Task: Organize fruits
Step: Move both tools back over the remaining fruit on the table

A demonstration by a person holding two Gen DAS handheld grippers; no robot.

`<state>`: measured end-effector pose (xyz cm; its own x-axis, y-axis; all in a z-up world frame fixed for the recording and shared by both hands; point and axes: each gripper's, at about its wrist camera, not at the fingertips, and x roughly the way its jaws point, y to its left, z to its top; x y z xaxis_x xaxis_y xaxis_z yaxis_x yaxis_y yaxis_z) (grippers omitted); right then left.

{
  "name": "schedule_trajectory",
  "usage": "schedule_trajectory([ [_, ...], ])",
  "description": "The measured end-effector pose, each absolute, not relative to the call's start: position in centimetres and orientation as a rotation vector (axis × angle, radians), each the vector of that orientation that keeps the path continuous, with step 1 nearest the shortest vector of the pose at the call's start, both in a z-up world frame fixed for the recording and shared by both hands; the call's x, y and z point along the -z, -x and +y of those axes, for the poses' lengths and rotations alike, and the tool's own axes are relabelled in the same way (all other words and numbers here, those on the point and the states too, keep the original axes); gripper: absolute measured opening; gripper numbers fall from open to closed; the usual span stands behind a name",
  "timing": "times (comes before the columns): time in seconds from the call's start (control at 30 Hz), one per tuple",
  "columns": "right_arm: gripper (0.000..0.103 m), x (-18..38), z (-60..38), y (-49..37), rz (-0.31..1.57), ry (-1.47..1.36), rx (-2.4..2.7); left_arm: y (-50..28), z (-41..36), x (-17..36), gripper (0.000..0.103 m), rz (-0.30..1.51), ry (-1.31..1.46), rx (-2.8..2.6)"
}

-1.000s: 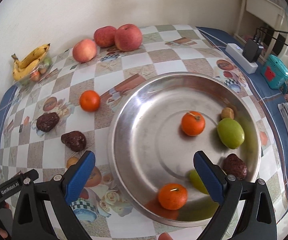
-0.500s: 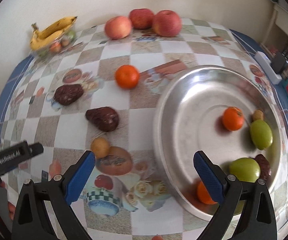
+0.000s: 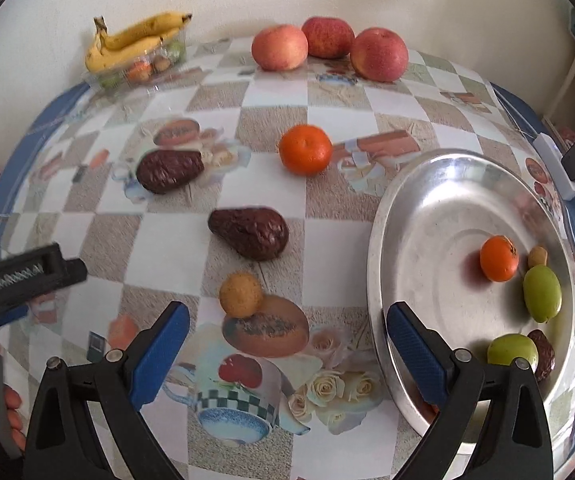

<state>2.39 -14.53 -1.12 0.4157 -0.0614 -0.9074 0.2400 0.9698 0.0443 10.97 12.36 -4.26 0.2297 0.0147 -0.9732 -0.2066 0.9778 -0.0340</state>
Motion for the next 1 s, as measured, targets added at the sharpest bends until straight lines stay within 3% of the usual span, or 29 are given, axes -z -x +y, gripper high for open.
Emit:
schedule_trajectory([
  [0.27,0.099,-0.2,-13.5,-2.7,1.074,-0.176,0.14,-11.2,13.8,4.1,0.103,1.324,0.163,-0.158],
  [1.0,0.099,3.6,-12.2,-4.8,1.203,-0.163,0.132,-11.3,9.4,4.4,0.103,1.333,0.104,-0.154],
])
